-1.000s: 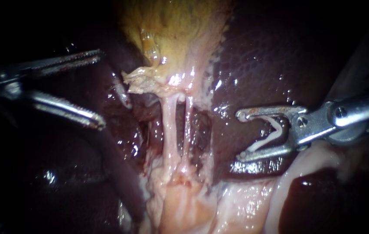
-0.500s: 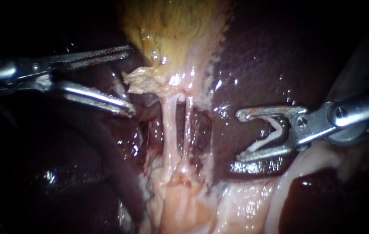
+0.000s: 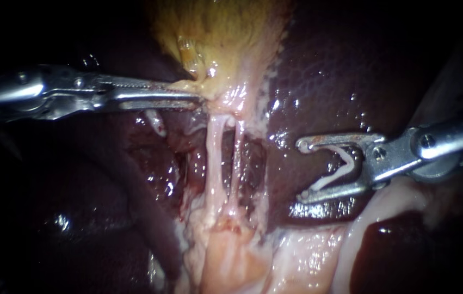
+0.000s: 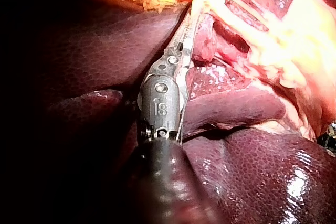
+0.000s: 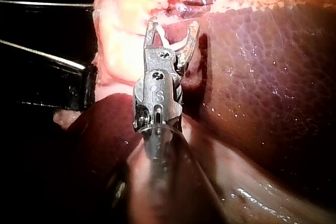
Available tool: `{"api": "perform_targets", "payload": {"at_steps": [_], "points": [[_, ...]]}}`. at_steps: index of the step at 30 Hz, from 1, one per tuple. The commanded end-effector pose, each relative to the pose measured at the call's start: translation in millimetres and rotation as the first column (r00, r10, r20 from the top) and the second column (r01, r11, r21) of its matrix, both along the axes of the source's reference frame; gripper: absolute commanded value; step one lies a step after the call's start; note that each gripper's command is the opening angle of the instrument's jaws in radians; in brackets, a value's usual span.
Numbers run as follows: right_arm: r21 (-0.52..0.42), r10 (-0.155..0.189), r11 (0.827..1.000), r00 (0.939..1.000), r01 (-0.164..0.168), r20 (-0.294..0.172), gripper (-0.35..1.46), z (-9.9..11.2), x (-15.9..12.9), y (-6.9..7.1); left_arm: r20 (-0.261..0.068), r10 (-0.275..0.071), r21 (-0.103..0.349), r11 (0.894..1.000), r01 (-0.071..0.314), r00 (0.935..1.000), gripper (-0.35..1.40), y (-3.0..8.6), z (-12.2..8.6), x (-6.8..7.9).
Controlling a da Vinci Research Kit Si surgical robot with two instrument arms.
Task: Grabbing gallbladder
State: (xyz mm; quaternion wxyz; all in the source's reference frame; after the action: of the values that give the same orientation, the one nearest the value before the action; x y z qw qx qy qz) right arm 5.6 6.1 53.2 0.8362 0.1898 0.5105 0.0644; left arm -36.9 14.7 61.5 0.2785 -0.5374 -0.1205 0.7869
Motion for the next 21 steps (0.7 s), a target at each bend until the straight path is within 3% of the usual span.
{"api": "perform_targets", "payload": {"at_steps": [1, 14, 21], "points": [[0.0, 0.0, 1.0, 1.0, 0.0, 0.0, 0.5, 0.0, 0.0, 0.0, 0.0, 0.003, 0.003, 1.0, -0.003, 1.0, -0.35, 0.0, -0.2, 0.3], [0.0, 0.0, 1.0, 1.0, 0.0, 0.0, 0.5, 0.0, 0.0, 0.0, 0.018, -0.02, 0.132, 0.991, 0.018, 0.9996, -0.35, -1.4, -2.3, 1.3], [0.0, 0.0, 1.0, 1.0, 0.0, 0.0, 0.5, 0.0, 0.0, 0.0, 0.028, -0.016, 0.158, 0.987, 0.012, 0.9995, -0.35, -0.7, -5.4, 3.4]]}}
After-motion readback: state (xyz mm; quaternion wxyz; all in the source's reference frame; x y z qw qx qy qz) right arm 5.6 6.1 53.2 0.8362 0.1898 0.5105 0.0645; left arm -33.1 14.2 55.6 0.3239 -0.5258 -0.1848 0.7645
